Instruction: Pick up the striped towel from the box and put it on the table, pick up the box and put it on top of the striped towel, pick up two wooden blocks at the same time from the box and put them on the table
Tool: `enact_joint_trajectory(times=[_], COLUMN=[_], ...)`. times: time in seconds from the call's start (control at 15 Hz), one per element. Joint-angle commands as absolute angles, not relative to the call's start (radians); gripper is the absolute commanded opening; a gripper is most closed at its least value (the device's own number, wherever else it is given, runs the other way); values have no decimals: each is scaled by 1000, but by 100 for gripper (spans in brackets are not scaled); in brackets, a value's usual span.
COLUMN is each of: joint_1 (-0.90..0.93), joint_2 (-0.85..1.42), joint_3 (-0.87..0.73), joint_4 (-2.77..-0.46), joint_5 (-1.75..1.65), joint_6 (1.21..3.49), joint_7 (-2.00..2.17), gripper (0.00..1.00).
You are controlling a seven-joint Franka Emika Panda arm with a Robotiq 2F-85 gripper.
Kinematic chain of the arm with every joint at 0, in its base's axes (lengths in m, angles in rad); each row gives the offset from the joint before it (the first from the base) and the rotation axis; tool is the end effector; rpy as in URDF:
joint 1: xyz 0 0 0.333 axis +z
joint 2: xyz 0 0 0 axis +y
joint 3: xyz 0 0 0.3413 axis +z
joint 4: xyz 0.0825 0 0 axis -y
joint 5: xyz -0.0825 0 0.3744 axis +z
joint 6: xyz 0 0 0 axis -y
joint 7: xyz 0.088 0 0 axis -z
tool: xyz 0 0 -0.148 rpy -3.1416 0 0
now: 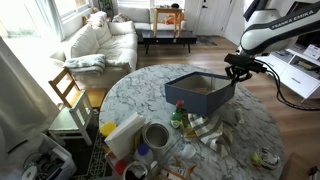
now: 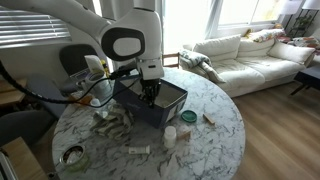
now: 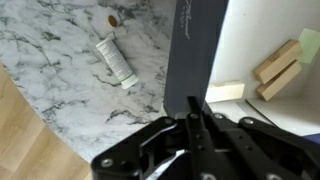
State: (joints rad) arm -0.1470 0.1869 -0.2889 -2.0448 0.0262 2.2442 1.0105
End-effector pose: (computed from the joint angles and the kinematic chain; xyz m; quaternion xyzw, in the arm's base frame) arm 0.5283 -0.2405 0.3458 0.7460 -0.6657 0.0144 0.0126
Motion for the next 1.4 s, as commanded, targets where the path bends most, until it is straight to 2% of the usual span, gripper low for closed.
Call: enact_joint_trajectory(times=[0.0,0.6,1.27,1.33], joint_1=[-161,-171,-161,-160], joint_2=[84,-10,33,36], joint_3=[-279,-273,-228,-224], joint_4=[-2153,-2297,-2289,-2283], joint_5=[4,-107,-150,-152], joint_6=[2236,2193,2045,2022], joint_7=[970,1076,1052,1044], gripper=[1,1,1,28])
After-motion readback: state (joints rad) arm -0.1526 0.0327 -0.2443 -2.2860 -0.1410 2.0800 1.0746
